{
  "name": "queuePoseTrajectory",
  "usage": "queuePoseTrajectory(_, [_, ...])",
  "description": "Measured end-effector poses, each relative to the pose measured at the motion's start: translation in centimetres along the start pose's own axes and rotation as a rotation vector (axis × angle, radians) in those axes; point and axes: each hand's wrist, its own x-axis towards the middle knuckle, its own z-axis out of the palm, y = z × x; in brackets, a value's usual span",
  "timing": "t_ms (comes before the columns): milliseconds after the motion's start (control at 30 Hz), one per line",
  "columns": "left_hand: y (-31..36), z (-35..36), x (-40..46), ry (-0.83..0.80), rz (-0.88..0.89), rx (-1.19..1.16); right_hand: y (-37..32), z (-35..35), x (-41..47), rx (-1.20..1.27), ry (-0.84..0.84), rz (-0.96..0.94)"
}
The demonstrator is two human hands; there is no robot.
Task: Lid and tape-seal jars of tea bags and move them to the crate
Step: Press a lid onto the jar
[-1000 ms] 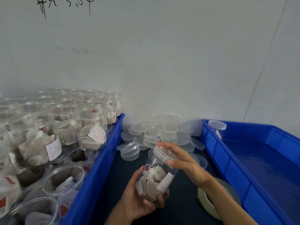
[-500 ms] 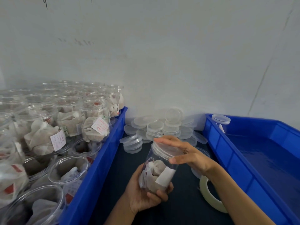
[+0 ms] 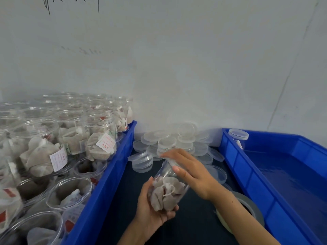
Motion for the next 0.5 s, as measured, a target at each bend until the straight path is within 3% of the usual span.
queuePoseTrajectory(233, [-0.6,0.6,0.1,0.121,0.359,0.155,-1.0,1.4,0.9,0.168,0.176,0.119])
queuePoseTrajectory(367, [-0.4,0.4,0.0,0.264,0.410,0.210,-1.3,2.0,1.5,0.126,0.170,0.270])
queuePoseTrajectory(500, [-0.4,0.3,-0.1,0.366,0.406,0.342,-0.6,2.5,0.9,0.367,0.242,0.439])
